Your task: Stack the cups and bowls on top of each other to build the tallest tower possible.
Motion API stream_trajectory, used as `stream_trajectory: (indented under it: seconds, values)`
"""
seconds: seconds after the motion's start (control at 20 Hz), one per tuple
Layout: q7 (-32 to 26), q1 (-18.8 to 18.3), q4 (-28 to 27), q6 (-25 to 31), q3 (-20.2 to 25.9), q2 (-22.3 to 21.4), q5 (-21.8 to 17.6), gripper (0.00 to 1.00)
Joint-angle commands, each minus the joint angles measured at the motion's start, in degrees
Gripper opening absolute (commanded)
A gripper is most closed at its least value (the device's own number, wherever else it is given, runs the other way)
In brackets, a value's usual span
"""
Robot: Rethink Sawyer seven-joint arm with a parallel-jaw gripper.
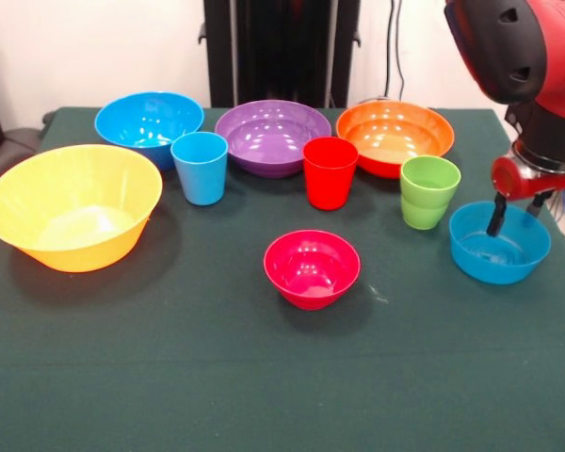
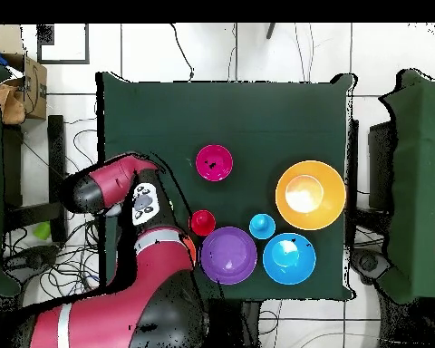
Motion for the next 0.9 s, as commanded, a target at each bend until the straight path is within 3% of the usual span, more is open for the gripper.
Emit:
stream_trajectory:
  seconds: [0.05, 0.85, 0.9]
  values:
    - [7.2, 0.7, -1.0, -2.3, -1.1, -0.2, 0.3, 1.00]
    - [10.8, 5.2, -2.1, 1.4, -6.5, -0.6, 3.4, 1.00]
    - [10.4, 5.4, -1.9, 1.2, -7.0, -0.6, 4.0, 0.00]
